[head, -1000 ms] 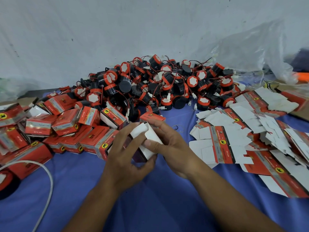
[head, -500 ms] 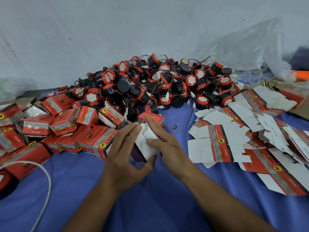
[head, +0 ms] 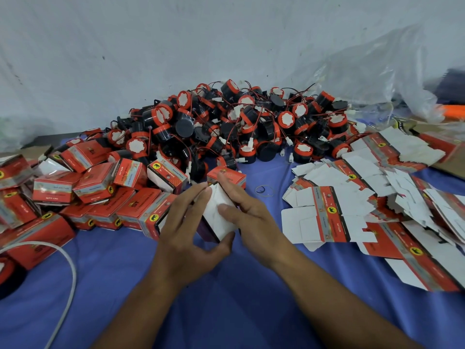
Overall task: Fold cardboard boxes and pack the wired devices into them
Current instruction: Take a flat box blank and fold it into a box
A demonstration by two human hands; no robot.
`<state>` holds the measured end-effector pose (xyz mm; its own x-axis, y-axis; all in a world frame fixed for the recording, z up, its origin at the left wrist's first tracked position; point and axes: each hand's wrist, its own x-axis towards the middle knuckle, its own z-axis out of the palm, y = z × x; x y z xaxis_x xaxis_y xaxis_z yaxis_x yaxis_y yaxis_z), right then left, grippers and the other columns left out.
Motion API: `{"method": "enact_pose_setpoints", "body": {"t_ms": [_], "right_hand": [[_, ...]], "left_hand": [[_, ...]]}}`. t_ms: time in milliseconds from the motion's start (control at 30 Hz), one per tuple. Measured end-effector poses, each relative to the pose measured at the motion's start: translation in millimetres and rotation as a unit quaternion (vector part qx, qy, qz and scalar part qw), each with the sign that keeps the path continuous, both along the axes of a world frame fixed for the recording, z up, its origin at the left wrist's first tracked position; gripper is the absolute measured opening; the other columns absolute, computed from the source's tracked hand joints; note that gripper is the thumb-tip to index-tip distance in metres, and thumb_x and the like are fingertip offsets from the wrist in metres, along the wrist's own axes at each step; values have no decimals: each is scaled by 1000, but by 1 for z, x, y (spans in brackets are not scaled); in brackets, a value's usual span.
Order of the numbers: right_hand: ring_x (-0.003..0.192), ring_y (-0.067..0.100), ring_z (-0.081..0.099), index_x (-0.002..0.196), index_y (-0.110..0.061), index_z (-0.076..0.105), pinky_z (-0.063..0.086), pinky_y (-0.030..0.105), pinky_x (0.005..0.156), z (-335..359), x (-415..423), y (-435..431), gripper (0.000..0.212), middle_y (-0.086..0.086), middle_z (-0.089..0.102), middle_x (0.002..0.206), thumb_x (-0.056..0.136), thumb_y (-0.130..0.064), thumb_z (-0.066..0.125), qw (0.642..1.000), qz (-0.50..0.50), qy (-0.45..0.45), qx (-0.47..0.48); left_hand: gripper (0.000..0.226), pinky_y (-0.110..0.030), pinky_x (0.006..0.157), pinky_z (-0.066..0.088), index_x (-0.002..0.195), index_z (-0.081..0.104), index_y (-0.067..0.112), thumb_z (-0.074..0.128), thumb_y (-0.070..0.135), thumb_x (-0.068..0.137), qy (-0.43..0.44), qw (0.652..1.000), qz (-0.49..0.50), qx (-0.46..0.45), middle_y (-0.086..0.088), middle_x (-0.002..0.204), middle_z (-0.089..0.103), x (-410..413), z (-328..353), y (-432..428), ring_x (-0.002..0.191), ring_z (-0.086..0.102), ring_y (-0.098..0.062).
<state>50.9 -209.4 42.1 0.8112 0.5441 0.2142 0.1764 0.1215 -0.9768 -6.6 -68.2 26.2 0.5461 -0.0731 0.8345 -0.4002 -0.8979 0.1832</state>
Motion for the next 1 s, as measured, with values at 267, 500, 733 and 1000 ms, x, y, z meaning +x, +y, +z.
{"method": "enact_pose_setpoints", "body": {"t_ms": [267, 500, 733, 1000], "right_hand": [[120, 12, 62, 134, -18, 58, 51, 27, 99, 4, 7, -3, 38, 1, 67, 130, 99, -5, 58, 994, 70, 74, 35], [111, -2, 60, 133, -21, 56, 51, 23, 96, 9, 21, -26, 53, -15, 65, 117, 86, -12, 78, 984, 40, -115, -130], [137, 14, 37, 127, -11, 55, 10, 29, 123, -11, 35, -27, 50, 1, 55, 132, 85, -30, 77, 833, 11, -446, -328], [105, 25, 59, 120, -19, 48, 43, 34, 74, -15, 32, -12, 46, 1, 60, 123, 87, -41, 72, 790, -142, -380, -460]], "left_hand": [[67, -36, 105, 46, 125, 52, -16, 78, 25, 78, -28, 999, 6, -14, -25, 129, 54, 1, -2, 2, 126, 52, -30], [83, -28, 120, 24, 150, 25, -6, 65, 34, 89, 93, 992, -82, -28, -16, 160, 23, 4, -10, 4, 150, 21, -25], [59, -45, 103, 42, 129, 58, 1, 56, 46, 90, 122, 981, 28, 146, -13, 129, 59, 12, -22, 26, 121, 49, -30], [51, -44, 82, 53, 100, 69, 5, 85, 43, 69, 138, 968, 165, 133, -12, 99, 65, 15, -18, 16, 97, 60, -33]]}}
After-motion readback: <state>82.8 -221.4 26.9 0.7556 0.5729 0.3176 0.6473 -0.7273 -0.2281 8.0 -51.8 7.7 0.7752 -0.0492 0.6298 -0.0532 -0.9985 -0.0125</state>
